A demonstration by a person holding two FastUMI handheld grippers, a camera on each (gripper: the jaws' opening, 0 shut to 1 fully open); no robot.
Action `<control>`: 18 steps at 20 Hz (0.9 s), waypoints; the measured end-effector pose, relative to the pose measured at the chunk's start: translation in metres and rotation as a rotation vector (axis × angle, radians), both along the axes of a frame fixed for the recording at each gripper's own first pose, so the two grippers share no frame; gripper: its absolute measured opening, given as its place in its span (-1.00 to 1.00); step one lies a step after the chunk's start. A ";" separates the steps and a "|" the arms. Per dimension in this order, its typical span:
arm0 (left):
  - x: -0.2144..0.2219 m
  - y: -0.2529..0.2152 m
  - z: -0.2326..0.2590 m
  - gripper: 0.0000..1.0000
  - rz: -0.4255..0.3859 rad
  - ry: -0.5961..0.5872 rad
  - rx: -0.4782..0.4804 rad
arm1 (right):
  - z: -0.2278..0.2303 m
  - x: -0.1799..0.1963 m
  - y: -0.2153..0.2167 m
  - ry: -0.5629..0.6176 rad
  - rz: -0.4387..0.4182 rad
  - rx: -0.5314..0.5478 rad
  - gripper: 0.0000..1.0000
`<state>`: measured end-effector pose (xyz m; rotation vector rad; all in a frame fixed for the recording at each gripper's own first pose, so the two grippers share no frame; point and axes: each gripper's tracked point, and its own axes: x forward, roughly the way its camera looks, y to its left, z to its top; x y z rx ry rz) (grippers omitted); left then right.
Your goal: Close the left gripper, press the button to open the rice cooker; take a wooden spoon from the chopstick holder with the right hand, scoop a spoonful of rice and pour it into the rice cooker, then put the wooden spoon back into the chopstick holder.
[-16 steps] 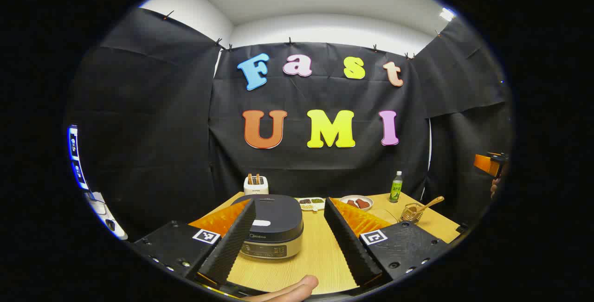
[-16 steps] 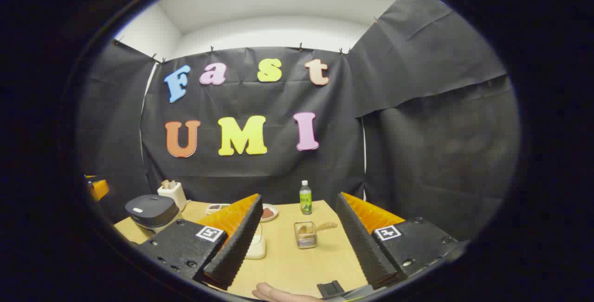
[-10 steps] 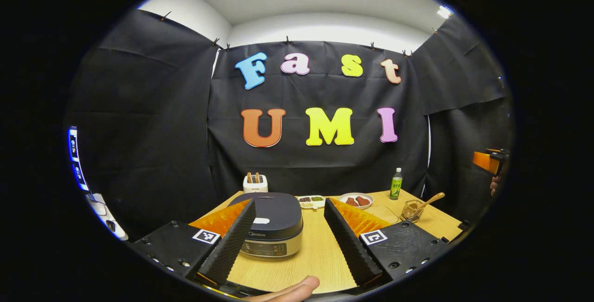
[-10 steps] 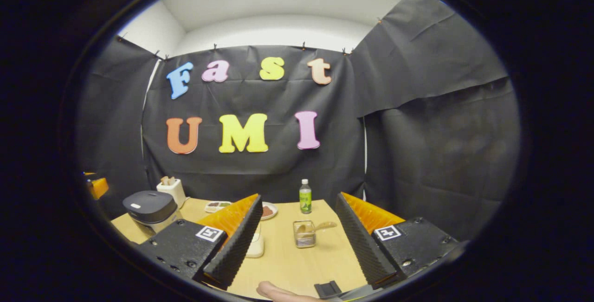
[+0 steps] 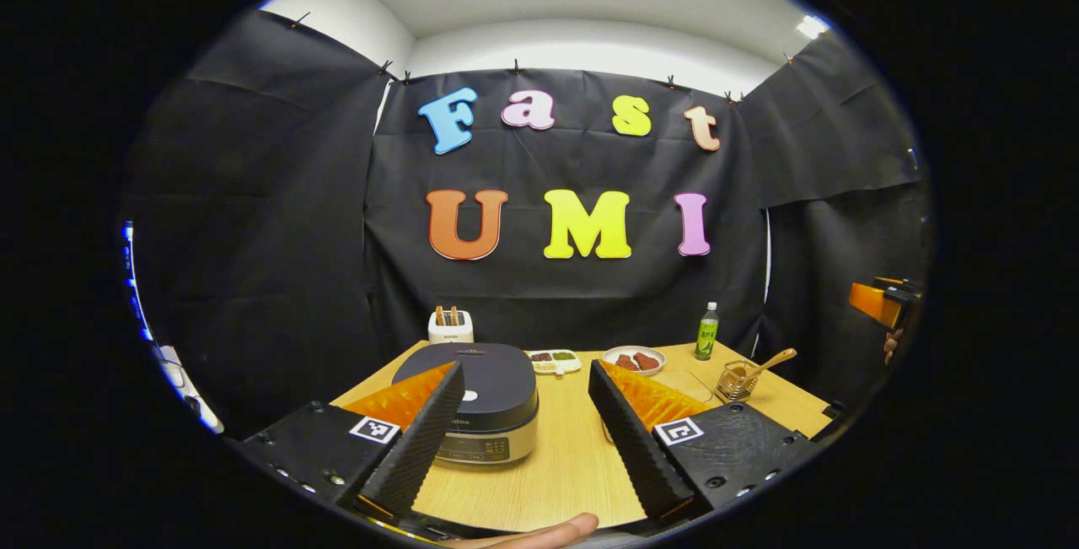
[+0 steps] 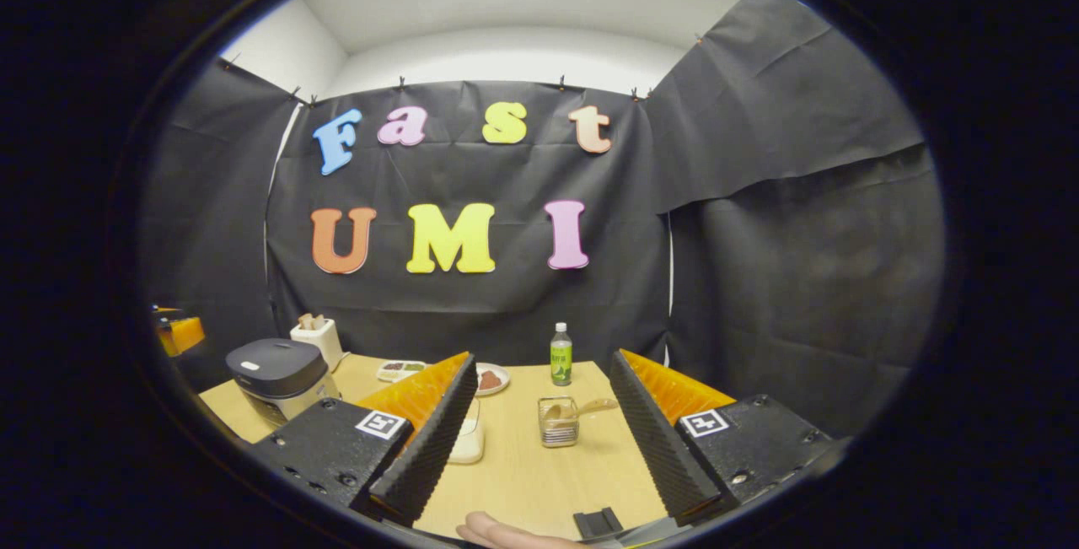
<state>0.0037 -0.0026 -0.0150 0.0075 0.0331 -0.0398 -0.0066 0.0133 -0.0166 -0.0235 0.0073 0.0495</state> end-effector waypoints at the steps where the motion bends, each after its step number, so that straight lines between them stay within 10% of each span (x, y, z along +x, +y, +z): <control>1: 0.002 0.002 -0.002 0.89 0.010 0.004 0.006 | 0.000 -0.001 -0.001 -0.002 -0.001 0.004 1.00; 7: 0.025 0.015 -0.025 0.81 0.013 0.081 -0.030 | -0.004 0.000 -0.002 -0.004 0.010 0.017 1.00; 14: 0.063 0.025 -0.048 -0.96 0.020 0.189 -0.010 | -0.019 0.005 -0.006 0.009 0.017 0.027 1.00; 18: 0.090 0.033 -0.069 -1.00 0.039 0.270 0.001 | -0.033 0.012 -0.013 0.034 0.012 0.041 1.00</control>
